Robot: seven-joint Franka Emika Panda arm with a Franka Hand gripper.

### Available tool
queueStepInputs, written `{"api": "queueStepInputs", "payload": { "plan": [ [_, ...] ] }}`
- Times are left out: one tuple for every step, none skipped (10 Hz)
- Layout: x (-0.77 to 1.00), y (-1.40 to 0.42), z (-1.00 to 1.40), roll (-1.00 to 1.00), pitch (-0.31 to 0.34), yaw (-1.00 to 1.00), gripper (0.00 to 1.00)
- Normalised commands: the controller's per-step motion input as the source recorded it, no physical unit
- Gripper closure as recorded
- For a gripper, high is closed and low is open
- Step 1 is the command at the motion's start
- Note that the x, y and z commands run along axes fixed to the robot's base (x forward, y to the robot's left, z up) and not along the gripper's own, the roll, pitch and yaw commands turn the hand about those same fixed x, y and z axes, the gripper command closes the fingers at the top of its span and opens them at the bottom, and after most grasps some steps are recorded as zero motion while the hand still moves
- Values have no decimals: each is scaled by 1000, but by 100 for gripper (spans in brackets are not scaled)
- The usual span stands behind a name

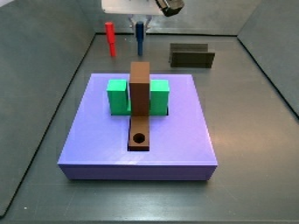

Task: Pick up the blue object. Move up. Move to above the board. Insert the blue object.
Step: Pick up the blue object.

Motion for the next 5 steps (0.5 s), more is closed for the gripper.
{"api": "queueStepInputs", "payload": {
  "plan": [
    [0, 0, 0, 0, 0, 0, 100],
    [0, 0, 0, 0, 0, 0, 100],
    [0, 0, 0, 0, 0, 0, 100],
    [0, 0, 0, 0, 0, 0, 100],
    [0, 0, 0, 0, 0, 0, 100]
  ]
}}
